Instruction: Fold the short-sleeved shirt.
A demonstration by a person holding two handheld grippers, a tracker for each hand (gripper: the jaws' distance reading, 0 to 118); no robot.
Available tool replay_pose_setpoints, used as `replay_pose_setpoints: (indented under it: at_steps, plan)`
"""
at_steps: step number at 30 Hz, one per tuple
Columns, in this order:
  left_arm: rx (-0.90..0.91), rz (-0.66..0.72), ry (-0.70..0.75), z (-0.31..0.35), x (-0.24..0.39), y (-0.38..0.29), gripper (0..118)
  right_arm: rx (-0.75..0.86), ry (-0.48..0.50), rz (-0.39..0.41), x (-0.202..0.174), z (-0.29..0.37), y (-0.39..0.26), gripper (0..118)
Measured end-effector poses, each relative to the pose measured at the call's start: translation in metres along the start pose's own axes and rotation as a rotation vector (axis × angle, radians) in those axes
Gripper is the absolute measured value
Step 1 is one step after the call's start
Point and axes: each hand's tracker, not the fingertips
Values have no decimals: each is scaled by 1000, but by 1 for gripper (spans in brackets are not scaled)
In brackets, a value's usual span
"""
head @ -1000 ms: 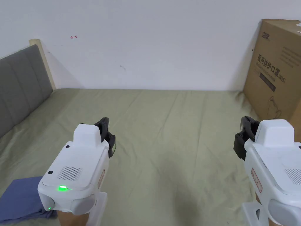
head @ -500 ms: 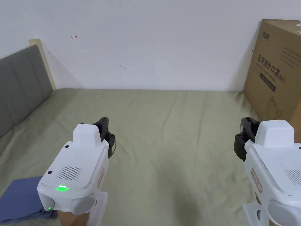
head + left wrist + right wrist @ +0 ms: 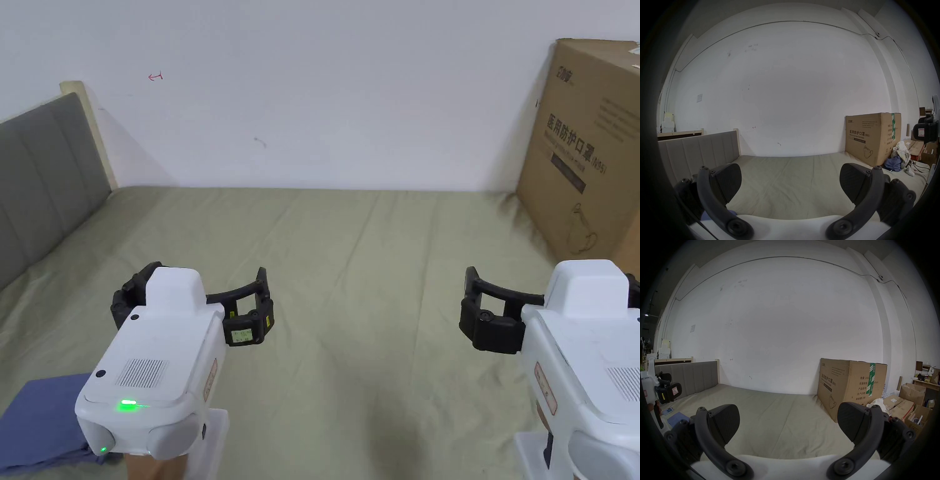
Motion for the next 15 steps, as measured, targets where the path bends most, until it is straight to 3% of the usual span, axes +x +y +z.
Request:
replay_pose_setpoints:
  at_steps: [15]
  plan:
    - [6,1,2,0,0,3,118,7,-4,12,-1,1,0,118]
